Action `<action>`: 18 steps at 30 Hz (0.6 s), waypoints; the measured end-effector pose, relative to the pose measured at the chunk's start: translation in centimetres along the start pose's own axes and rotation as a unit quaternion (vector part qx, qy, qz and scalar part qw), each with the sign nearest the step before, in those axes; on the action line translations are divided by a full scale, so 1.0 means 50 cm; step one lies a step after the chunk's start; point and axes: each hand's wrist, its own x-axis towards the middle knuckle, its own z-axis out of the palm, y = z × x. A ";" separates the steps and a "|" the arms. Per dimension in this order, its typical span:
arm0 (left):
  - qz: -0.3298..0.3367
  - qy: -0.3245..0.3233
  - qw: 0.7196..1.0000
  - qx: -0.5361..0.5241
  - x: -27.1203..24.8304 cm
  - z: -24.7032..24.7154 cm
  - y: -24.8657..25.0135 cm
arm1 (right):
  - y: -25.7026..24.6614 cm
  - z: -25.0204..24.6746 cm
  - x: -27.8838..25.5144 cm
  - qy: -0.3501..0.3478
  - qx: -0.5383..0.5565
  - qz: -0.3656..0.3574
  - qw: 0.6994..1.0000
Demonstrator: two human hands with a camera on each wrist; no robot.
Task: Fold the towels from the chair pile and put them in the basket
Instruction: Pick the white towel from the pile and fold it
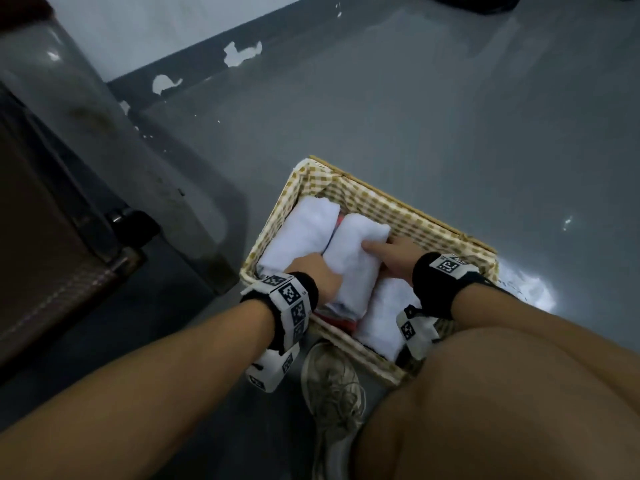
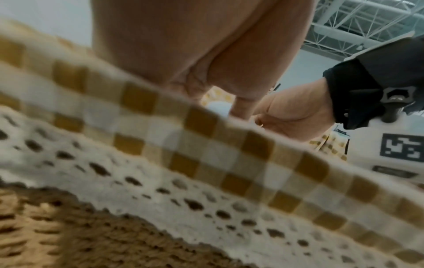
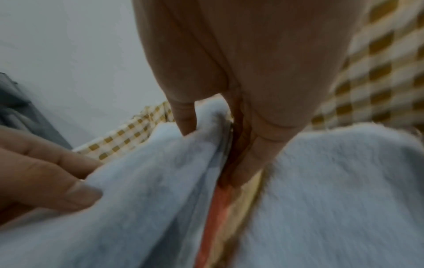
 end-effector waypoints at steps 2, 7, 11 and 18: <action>0.100 0.038 0.993 -0.046 0.015 0.008 0.011 | -0.034 -0.009 -0.015 -0.008 -0.081 -0.015 0.997; 0.163 0.054 0.976 -0.132 -0.064 -0.104 -0.045 | -0.173 -0.009 -0.095 0.032 -0.412 -0.115 0.903; 0.201 0.093 0.954 -0.203 -0.141 -0.225 -0.134 | -0.304 0.080 -0.175 -0.026 -0.465 -0.200 0.862; 0.181 0.211 0.929 -0.246 -0.321 -0.389 -0.409 | -0.474 0.415 -0.367 -0.236 -0.456 -0.338 0.789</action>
